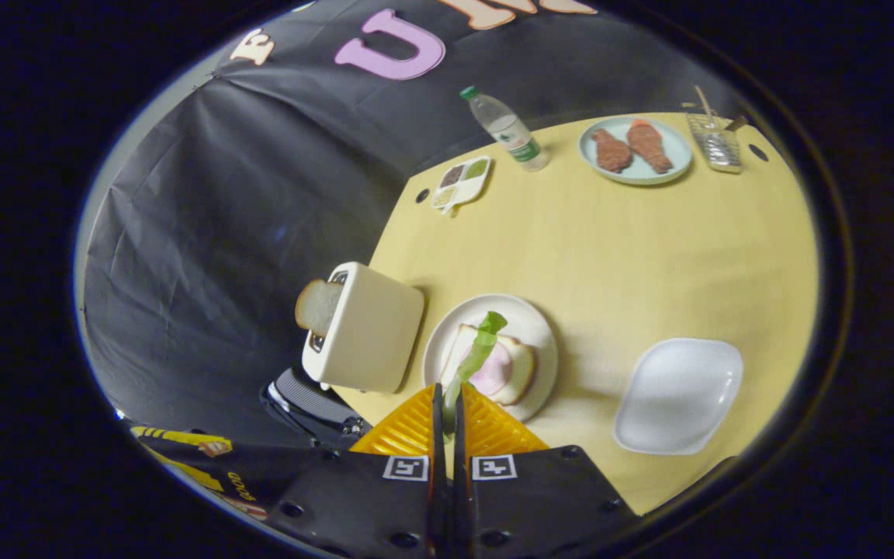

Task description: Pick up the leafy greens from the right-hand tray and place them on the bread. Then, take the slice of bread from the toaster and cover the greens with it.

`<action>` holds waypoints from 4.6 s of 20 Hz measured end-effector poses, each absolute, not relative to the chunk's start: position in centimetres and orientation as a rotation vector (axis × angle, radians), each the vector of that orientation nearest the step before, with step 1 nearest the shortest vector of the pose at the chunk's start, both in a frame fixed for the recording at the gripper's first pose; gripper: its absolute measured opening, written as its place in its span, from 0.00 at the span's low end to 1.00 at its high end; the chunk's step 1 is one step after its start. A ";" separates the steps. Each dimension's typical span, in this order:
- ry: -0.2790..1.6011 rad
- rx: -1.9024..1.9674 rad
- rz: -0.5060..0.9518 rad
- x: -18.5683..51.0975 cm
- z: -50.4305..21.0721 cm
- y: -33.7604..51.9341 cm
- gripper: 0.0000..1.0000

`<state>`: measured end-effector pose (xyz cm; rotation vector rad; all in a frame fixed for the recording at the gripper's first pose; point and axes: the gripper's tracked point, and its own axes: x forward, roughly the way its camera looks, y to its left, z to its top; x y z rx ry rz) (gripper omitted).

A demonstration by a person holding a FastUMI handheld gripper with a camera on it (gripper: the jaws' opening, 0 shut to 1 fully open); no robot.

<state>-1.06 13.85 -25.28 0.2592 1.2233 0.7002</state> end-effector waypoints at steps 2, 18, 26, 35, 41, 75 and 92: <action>1.242 0.292 0.753 -1.8 -25.4 16.9 0.07; 1.340 0.187 0.592 0.5 -36.5 15.1 0.07; 1.358 0.102 0.523 0.5 -38.2 13.6 0.36; 1.344 0.173 0.426 1.7 -36.1 12.9 0.96; 1.365 0.272 0.315 2.1 -33.1 12.6 0.99; 1.542 0.072 0.414 -1.4 -28.9 43.7 0.82; 1.587 0.154 0.569 -1.3 -22.1 38.4 0.07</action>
